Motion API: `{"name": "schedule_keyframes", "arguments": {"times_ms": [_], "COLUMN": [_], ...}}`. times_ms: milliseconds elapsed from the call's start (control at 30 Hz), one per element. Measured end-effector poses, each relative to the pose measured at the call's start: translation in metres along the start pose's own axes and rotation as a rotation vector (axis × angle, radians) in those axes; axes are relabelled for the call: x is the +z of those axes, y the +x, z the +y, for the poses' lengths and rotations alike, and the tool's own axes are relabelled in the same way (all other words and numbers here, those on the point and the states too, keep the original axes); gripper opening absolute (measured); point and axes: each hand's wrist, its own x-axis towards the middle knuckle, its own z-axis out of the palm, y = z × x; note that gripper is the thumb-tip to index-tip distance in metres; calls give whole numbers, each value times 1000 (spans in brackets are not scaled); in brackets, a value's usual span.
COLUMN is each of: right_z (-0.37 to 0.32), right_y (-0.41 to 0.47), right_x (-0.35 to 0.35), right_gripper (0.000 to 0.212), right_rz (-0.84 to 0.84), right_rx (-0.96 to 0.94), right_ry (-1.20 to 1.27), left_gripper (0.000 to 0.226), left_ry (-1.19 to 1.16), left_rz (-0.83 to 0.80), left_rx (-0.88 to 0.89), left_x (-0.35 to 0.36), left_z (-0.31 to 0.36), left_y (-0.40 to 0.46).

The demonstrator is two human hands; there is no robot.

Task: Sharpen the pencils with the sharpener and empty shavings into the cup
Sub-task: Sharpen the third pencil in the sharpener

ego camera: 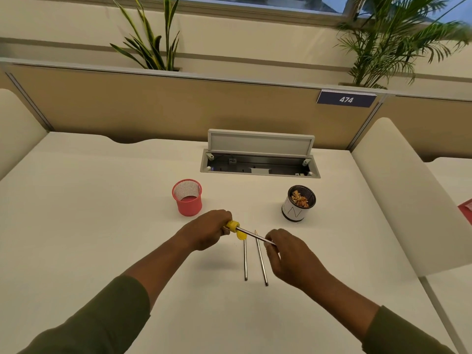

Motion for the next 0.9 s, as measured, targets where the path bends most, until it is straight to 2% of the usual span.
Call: {"name": "schedule_keyframes", "arguments": {"times_ms": [67,100,167,233,300,333,400,433,500,567,600,667,733,800,833,900], "right_z": [13,18,23,20,4,-4,-14,-17,-18,-19,-20,-18,-9,4,10,19], "right_y": [-1,0,1,1,5,9,16,17,15,13,11,6,1,-2,-2,-1], "right_x": [2,3,5,9,12,8,1,-2,-4,-5,-6,-4,2,4,5,5], "right_gripper": [21,23,26,27,31,33,31,29,28,30,30,23,14,19,23,25], "right_rz": [46,67,112,120,77,22,-130,-199,-266,-287,-277,-224,-85,-4,9,26], "right_rx": [-251,-315,-353,-284,-6,240,842,1033,1130,1061,963,645,261,-94,-221,-317], "right_ry": [-287,-371,-417,-319,-41,211,895,1158,1293,1218,1082,680,258,-87,-213,-354], "left_gripper": [11,12,10,9,9,9,9,9,10,11,10,9,5,2,3,9], "left_ry": [-18,-23,-22,-19,-8,9,45,55,63,56,53,33,5,-11,-19,-41], "left_rz": [-14,-21,-18,6,32,36,35,31,6,-29,-44,-70,-85,-95,-99,-99], "left_rx": [-16,-21,-28,-41,-37,-25,-3,5,14,16,14,-4,-11,-8,-4,0], "left_x": [-1,0,3,5,6,5,7,8,9,9,7,4,0,-3,-4,-4], "left_z": [1,2,4,7,8,8,7,6,6,4,3,0,-2,-1,-1,2], "left_y": [0,-1,-1,-1,0,0,0,0,0,1,1,1,1,1,0,1]}}
